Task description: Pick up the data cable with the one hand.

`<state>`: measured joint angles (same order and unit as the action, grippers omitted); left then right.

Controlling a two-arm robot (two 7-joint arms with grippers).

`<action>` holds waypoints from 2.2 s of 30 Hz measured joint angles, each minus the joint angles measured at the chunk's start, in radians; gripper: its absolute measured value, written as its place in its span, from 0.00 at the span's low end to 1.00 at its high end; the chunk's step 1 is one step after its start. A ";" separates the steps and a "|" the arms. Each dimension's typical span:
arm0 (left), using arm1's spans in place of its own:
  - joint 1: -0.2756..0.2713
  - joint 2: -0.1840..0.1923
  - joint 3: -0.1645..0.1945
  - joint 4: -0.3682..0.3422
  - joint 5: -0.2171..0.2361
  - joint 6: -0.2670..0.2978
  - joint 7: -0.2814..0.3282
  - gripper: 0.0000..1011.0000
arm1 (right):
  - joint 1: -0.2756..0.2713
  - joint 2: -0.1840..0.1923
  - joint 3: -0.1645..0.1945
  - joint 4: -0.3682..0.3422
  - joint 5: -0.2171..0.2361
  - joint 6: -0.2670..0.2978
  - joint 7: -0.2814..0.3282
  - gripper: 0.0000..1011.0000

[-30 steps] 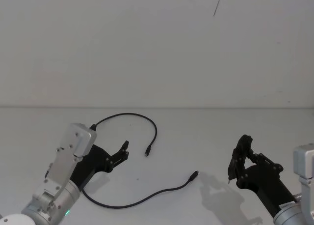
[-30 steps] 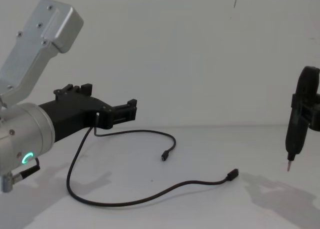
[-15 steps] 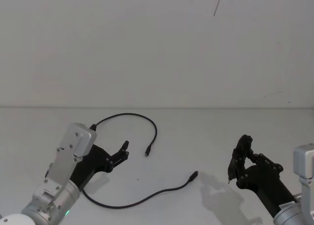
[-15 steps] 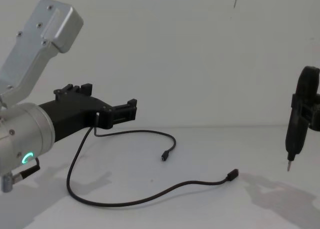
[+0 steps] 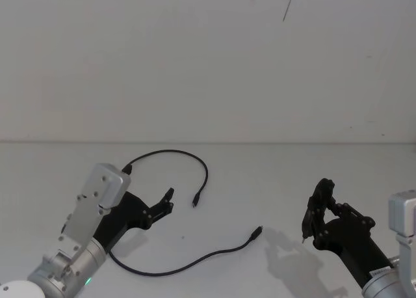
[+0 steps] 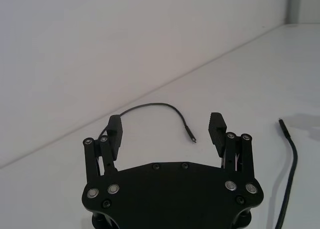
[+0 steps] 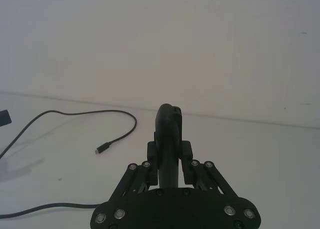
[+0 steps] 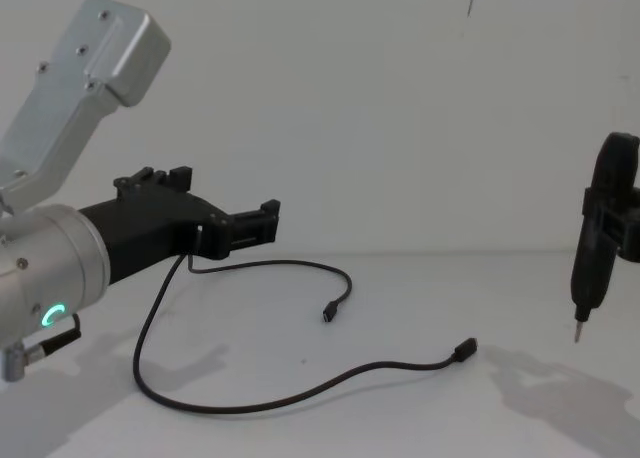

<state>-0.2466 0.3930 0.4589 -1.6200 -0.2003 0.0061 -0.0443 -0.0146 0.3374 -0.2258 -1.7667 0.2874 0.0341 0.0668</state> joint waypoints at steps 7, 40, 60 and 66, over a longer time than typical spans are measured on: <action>-0.020 0.022 0.012 0.015 -0.001 -0.018 -0.068 0.99 | 0.000 0.000 0.000 0.000 0.000 0.000 0.000 0.27; -0.101 0.092 0.094 0.158 -0.094 -0.100 -0.496 0.99 | 0.000 0.000 0.000 0.000 0.000 0.000 0.000 0.27; -0.175 0.026 0.125 0.286 -0.112 -0.077 -0.582 0.99 | 0.000 0.000 0.000 0.000 0.000 0.000 0.000 0.27; -0.205 0.002 0.144 0.340 -0.093 -0.079 -0.600 0.99 | 0.000 0.000 0.000 0.000 0.000 0.000 0.000 0.27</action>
<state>-0.4520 0.3946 0.6033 -1.2800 -0.2932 -0.0730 -0.6439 -0.0146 0.3375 -0.2258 -1.7667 0.2873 0.0340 0.0668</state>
